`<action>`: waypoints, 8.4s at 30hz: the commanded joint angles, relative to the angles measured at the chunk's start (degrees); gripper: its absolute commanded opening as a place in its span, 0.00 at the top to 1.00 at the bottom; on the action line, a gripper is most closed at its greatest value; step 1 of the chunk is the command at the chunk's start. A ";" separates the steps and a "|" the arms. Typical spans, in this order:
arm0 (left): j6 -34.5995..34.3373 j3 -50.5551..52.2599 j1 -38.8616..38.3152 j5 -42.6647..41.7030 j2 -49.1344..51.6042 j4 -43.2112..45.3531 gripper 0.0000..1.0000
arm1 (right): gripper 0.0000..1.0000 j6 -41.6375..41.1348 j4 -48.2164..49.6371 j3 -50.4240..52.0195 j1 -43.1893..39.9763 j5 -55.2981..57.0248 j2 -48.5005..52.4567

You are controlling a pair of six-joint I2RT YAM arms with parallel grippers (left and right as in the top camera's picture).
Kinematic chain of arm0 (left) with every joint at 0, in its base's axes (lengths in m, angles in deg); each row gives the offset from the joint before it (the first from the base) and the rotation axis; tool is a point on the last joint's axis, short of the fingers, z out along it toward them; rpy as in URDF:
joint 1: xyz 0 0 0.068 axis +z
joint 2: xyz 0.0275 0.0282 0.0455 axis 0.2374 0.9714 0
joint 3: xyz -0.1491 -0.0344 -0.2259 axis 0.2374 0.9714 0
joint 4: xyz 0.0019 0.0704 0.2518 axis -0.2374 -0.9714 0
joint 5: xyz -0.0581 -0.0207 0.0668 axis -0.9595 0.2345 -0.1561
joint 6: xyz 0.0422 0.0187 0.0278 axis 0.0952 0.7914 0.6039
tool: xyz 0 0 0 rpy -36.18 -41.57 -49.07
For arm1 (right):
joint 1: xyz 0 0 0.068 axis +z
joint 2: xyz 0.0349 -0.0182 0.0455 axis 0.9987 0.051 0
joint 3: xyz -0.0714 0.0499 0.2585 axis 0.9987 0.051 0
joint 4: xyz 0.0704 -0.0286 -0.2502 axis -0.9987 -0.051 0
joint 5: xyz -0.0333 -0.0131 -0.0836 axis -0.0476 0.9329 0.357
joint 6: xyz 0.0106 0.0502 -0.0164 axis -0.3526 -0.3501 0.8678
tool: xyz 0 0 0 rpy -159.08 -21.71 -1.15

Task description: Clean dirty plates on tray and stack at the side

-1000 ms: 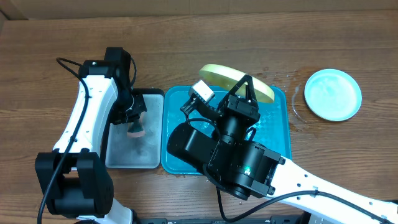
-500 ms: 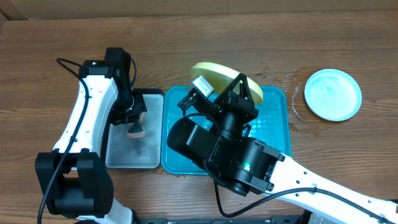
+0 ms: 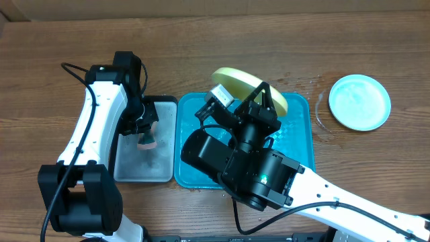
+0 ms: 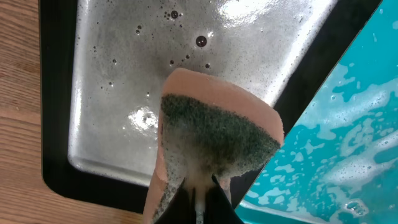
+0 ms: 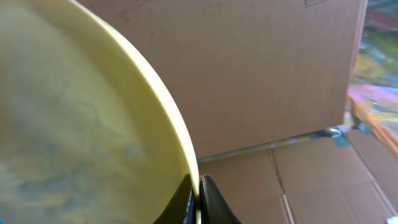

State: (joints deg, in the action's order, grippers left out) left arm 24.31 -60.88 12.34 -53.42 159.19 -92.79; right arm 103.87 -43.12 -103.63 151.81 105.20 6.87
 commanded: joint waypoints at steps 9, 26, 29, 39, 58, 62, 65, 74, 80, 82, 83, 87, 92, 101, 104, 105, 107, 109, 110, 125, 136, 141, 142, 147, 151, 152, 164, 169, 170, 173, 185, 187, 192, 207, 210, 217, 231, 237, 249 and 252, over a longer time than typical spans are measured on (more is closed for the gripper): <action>1.09 0.20 0.28 -0.42 -0.13 -0.22 0.96 | 0.96 -34.80 -6.62 0.66 -8.20 -46.62 0.50; 1.09 0.20 0.24 -0.42 -0.13 -0.48 0.96 | 0.96 -50.88 7.82 16.35 -60.54 -85.02 0.72; 1.09 0.20 0.24 -0.42 -0.13 -0.44 0.96 | 0.96 -50.90 7.76 16.48 -70.88 -87.21 0.79; 1.09 0.20 0.24 -0.39 -0.13 -0.11 0.96 | 0.96 -50.73 6.47 16.90 -96.26 -87.49 4.90; 1.03 0.20 0.24 -0.07 -0.13 2.32 0.96 | 0.96 -50.93 15.39 16.87 -95.73 -92.41 18.49; 1.01 0.20 0.26 0.02 -0.13 2.62 0.96 | 0.49 -50.93 16.63 16.87 -92.67 -93.00 18.49; 1.05 0.20 0.28 0.04 -0.13 2.58 0.96 | 0.00 -50.97 14.53 16.87 -90.42 -91.95 18.49; 1.07 0.20 0.28 0.04 -0.13 2.84 0.96 | 0.34 -50.42 5.44 15.58 -89.74 -84.85 16.87; 0.90 0.22 0.31 3.15 -0.13 3.74 0.96 | 0.24 -45.11 0.13 9.79 -86.79 -85.77 9.40; -0.35 0.72 0.31 5.51 -0.13 3.87 0.96 | 0.23 -43.01 -3.06 6.84 -84.74 -86.03 6.05; -0.96 1.22 0.31 6.08 -0.13 3.89 0.96 | 0.22 -42.51 -4.94 5.38 -83.65 -86.12 4.46; -1.84 5.62 0.72 6.21 -0.11 6.91 0.96 | 0.20 -41.83 -11.96 0.61 -78.53 -86.14 -0.76; -1.95 11.85 1.53 5.64 -0.07 12.81 0.96 | 0.18 -41.62 -16.76 -1.84 -70.29 -86.12 -6.32; -1.97 13.03 1.86 4.28 -0.07 14.80 0.00 | 0.09 -40.11 -15.58 -1.95 -58.53 -86.07 -12.26; -1.97 12.02 1.84 3.80 -0.17 13.90 0.00 | 0.00 -38.36 -16.24 -1.95 -56.76 -86.07 -12.50; -1.97 10.99 1.84 3.82 -0.44 12.87 0.01 | 0.00 -37.40 -16.35 -1.97 -56.22 -86.12 -12.59; -1.92 7.80 1.57 4.42 -2.19 10.29 0.00 | 0.00 -35.43 -16.52 -2.01 -55.01 -86.09 -13.27; -0.92 5.38 1.11 4.74 -4.81 8.96 0.00 | 0.00 -34.03 -16.31 -2.01 -54.21 -86.05 -14.03; -0.13 3.93 0.68 4.81 -6.73 8.33 0.01 | 0.00 -33.44 -16.17 -2.01 -53.79 -85.88 -14.53; -3.96 -6.62 -21.29 27.23 -44.04 -1.75 0.00 | 0.00 -20.63 -11.45 -2.01 -52.04 -83.06 -24.96; -11.63 -6.62 -24.90 36.28 -63.47 -17.27 0.00 | 0.00 -14.60 -7.78 -2.01 -52.04 -82.64 -29.90; -11.63 -6.62 -24.90 36.35 -67.47 -21.97 0.00 | 0.00 -14.67 -7.37 -1.99 -52.04 -82.66 -29.83; -11.63 -6.62 -24.90 36.33 -67.80 -22.49 0.00 | 0.00 -14.67 -7.17 -2.01 -52.04 -82.66 -29.83; -11.61 -6.45 -24.90 30.05 -67.95 -23.37 0.00 | 0.00 -14.69 -6.78 -1.99 -52.04 -82.66 -29.83; -11.54 -6.45 -24.90 27.32 -67.95 -23.34 0.00 | 0.00 -14.69 -6.71 -1.99 -52.04 -82.66 -29.83; -11.54 -6.45 -24.90 27.34 -67.95 -23.37 0.00 | 0.01 -14.67 -6.71 -1.99 -52.04 -82.66 -29.83; -11.61 -6.45 -24.90 26.27 -67.95 -23.34 0.00 | 0.00 -14.69 -5.92 -1.99 -52.04 -82.68 -29.83; -11.61 -6.45 -24.90 26.27 -67.95 -23.37 0.00 | 0.00 -14.69 -6.14 -1.95 -52.04 -82.68 -29.83; -11.61 -6.45 -24.90 26.27 -67.95 -23.37 0.01 | 0.00 -14.69 -6.14 -1.95 -52.04 -82.68 -29.83; -11.61 -6.45 -24.90 26.27 -67.95 -23.37 0.01 | 0.00 -14.69 -6.14 -1.95 -52.04 -82.68 -29.83; -11.61 -6.45 -24.90 26.29 -67.95 -23.34 0.00 | 0.00 -14.64 -5.64 -1.95 -52.04 -82.64 -29.83; -11.61 -6.45 -24.90 26.27 -67.95 -23.37 0.00 | 0.00 -14.67 -5.73 -1.95 -52.04 -82.66 -29.83; -11.61 -6.45 -24.90 26.27 -67.95 -23.34 0.00 | 0.00 -14.93 -5.42 -1.29 -52.04 -82.68 -28.85; -11.58 -6.45 -24.90 26.29 -67.95 -23.34 0.00 | 0.01 -20.98 28.48 37.64 -53.57 -83.56 -59.32; -11.61 -6.45 -24.90 26.29 -67.95 -23.37 0.01 | 0.00 -22.25 35.56 46.73 -53.57 -83.78 -67.17; -11.61 -6.45 -24.90 26.27 -67.95 -23.34 0.00 | 0.00 -25.27 53.05 65.18 -53.57 -84.89 -79.97; -11.61 -6.45 -24.90 26.27 -67.95 -23.37 0.00 | 0.00 -26.97 73.13 83.95 -54.18 -86.36 -85.05; -11.61 -6.45 -24.90 26.29 -67.95 -23.37 0.00 | 0.00 -26.97 72.02 85.07 -62.14 -94.16 -85.05; -11.61 -6.45 -24.90 26.29 -67.95 -23.37 0.00 | 0.00 -26.91 61.22 85.09 -67.67 -92.32 -85.05; -11.61 -6.45 -24.90 26.27 -67.95 -23.34 0.00 | 0.00 -26.91 55.36 85.09 -67.67 -92.04 -85.05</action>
State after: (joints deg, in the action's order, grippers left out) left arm 13.62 -67.02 -12.18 -26.84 91.71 -116.09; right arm 77.18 14.91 -19.18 83.74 11.56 -77.58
